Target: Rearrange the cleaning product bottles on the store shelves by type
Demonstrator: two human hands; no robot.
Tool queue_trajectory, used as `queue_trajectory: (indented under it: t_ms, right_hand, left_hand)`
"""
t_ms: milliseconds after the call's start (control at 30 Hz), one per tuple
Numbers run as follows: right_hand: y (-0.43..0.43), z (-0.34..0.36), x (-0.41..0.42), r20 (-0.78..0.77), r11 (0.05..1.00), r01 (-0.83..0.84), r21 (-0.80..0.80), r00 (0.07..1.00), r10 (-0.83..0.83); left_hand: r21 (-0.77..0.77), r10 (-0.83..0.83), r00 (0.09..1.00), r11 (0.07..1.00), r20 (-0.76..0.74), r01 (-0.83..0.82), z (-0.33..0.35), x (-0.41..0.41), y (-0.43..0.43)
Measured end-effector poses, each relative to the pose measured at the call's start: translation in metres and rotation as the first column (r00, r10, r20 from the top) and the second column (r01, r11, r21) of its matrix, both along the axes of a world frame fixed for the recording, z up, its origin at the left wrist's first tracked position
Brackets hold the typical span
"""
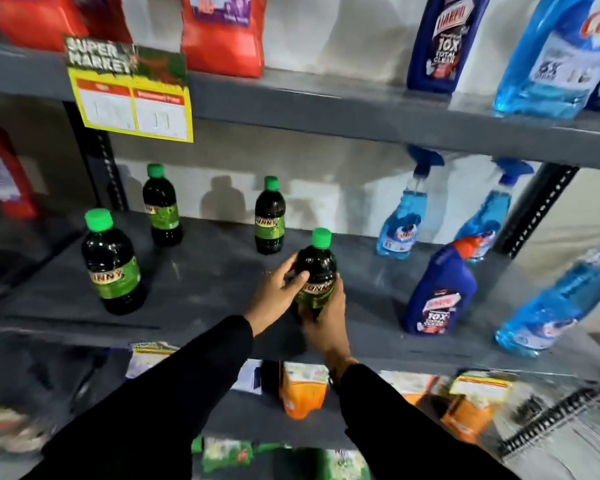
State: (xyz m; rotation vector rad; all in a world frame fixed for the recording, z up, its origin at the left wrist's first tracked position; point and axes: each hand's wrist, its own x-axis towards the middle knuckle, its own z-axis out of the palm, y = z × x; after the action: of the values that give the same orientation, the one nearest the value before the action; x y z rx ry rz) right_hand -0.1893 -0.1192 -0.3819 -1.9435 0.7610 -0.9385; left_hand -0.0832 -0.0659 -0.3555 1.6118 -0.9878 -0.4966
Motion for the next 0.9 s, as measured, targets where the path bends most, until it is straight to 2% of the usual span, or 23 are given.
queue_trajectory:
  t_ms: [200, 367, 567, 633, 700, 767, 800, 900]
  right_hand:
    - [0.002, 0.003, 0.025, 0.052, 0.996, -0.060, 0.071, 0.997, 0.056]
    - [0.018, 0.006, 0.051, 0.054, 0.987, -0.133, 0.091, 0.990, 0.128]
    - [0.023, -0.001, 0.065, 0.090, 0.980, -0.132, 0.151, 0.989, 0.119]
    - [0.022, -0.002, 0.062, 0.072, 0.977, -0.150, 0.154, 0.987, 0.141]
    - [0.021, -0.003, 0.056, 0.033, 0.980, -0.160, 0.121, 0.987, 0.157]
    - [0.021, 0.006, 0.043, 0.059, 0.990, -0.135, 0.039, 0.989, 0.132]
    - [0.019, 0.018, 0.031, 0.126, 0.992, -0.120, -0.026, 0.984, 0.123]
    - [0.008, 0.080, -0.005, 0.368, 0.960, -0.005, -0.280, 0.923, 0.112]
  left_hand:
    - [-0.039, 0.080, 0.995, 0.996, 0.059, -0.078, -0.003, 0.023, 0.019]
    - [-0.046, 0.101, 0.994, 0.994, 0.040, -0.099, -0.002, 0.051, 0.047]
    - [-0.064, 0.092, 0.995, 0.994, 0.032, -0.089, -0.003, 0.056, 0.050]
    - [-0.073, 0.137, 0.990, 0.988, 0.025, -0.135, -0.006, 0.052, 0.049]
    - [-0.097, 0.299, 0.950, 0.952, 0.094, -0.290, -0.007, 0.043, 0.051]
    - [-0.273, 0.493, 0.845, 0.859, 0.207, -0.434, 0.000, 0.026, 0.053]
    - [-0.403, 0.537, 0.804, 0.815, 0.254, -0.417, 0.010, 0.013, 0.051]
    - [-0.645, 0.512, 0.769, 0.745, 0.384, -0.173, 0.058, -0.026, 0.036]
